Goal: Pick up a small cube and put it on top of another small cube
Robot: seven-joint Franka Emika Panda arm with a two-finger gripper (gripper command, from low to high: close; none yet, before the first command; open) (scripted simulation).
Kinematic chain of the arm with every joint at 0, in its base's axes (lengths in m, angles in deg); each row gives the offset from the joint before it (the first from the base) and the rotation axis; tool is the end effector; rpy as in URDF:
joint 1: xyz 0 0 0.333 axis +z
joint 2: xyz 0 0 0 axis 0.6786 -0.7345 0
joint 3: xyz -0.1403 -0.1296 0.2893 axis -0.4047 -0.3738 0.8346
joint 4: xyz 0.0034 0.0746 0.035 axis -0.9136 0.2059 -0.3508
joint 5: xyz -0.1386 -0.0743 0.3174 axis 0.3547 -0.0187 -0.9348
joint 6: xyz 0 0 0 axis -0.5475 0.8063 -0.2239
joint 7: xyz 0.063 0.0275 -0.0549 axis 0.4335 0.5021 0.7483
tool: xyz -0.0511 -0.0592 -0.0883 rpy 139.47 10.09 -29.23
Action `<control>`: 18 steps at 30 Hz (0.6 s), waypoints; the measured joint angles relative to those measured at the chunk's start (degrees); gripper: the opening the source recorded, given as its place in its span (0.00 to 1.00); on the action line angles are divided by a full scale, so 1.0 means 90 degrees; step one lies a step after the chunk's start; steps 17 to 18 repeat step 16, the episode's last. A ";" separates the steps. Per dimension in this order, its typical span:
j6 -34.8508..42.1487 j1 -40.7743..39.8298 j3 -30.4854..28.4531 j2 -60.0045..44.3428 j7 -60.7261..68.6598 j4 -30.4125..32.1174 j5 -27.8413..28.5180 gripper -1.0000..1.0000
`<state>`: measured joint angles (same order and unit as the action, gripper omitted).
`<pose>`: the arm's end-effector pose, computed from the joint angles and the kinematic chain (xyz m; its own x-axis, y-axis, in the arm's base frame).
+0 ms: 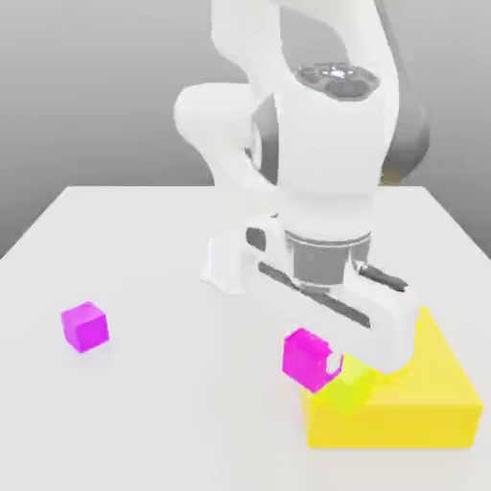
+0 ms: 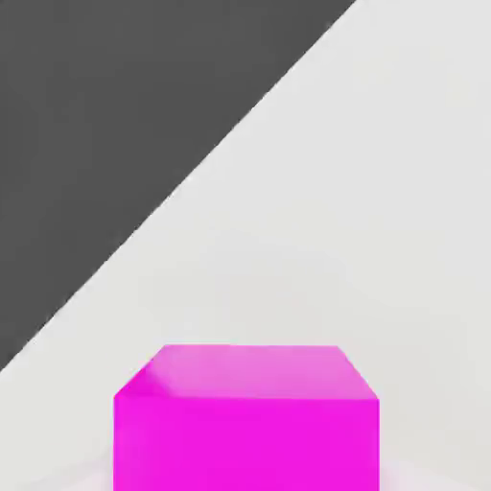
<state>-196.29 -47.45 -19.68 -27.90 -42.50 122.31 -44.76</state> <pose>0.4049 0.1100 0.3526 0.0934 -0.9956 0.0021 -0.9956 -0.0933 0.0105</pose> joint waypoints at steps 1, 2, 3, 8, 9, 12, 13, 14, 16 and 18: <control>0.0052 0.0131 0.0059 0.0212 0.0117 0.0145 -0.0120 0.00; 0.0103 0.0283 0.0124 0.0424 0.0237 0.0290 -0.0246 0.00; 0.0153 0.0453 0.0189 0.0637 0.0360 0.0435 -0.0376 0.00; 0.0230 0.1294 0.0458 0.1493 0.0901 0.1121 -0.0949 0.00; 0.0050 0.1305 0.0512 0.1388 0.0891 0.1196 -0.0929 0.00; -0.0657 0.1231 0.0658 0.0844 0.0758 0.1370 -0.0759 0.00; -0.0912 0.1208 0.0696 0.0637 0.0704 0.1423 -0.0693 0.00; -0.1054 0.1195 0.0717 0.0523 0.0673 0.1452 -0.0656 1.00; -0.1054 0.1195 0.0717 0.0523 0.0673 0.1452 -0.0656 1.00; -0.1054 0.1195 0.0717 0.0523 0.0673 0.1452 -0.0656 1.00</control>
